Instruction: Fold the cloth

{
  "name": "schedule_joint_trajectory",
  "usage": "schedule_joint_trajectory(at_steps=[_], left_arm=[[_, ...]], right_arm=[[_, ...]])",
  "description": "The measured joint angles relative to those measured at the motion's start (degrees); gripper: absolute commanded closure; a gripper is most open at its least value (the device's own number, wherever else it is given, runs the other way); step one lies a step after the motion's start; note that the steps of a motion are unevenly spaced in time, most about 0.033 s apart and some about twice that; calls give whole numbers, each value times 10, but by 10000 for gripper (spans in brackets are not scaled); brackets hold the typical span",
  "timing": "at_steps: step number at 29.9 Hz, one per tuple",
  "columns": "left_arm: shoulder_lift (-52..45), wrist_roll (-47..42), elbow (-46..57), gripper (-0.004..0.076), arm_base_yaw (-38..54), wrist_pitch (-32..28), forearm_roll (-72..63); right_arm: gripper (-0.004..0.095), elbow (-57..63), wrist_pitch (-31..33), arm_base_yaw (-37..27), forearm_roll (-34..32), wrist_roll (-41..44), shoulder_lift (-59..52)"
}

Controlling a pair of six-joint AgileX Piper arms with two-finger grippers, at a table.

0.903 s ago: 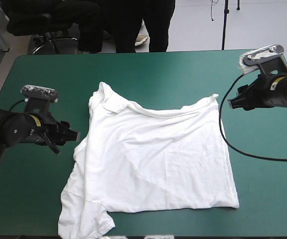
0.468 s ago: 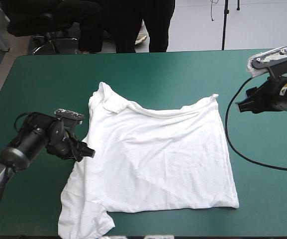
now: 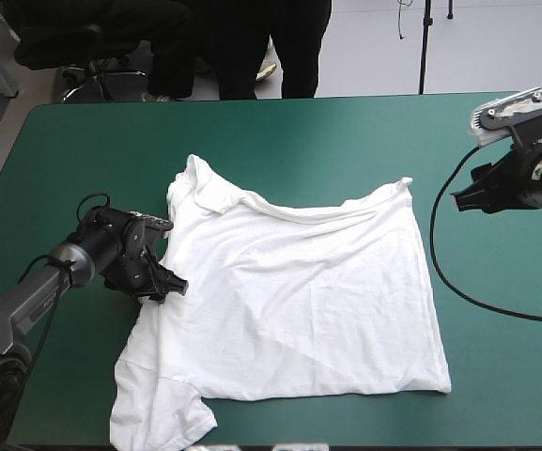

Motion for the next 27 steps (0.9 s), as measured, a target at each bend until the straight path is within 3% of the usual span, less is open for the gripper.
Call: schedule_joint_trajectory(at_steps=[5, 8, 15, 16, 22, 27], left_arm=[[14, 32, -3, 293, 29, -1, -41], [22, 42, -7, 350, 34, 4, -49], [27, 45, -1, 716, 35, 3, -82], [27, 45, -1, 740, 35, 3, -89], [13, 37, 1, 739, 34, -3, -91], [-6, -9, 5, 739, 42, -4, 14]], right_arm=[[331, 0, -3, 0, -1, 0, 0], [331, 0, -7, 0, -1, 1, 0], [331, 0, -9, 0, -3, 3, 0], [331, 0, -9, 0, -3, 4, 0], [331, 0, -9, 0, -3, 4, 0], [331, 0, -9, 0, -3, 4, 0]])
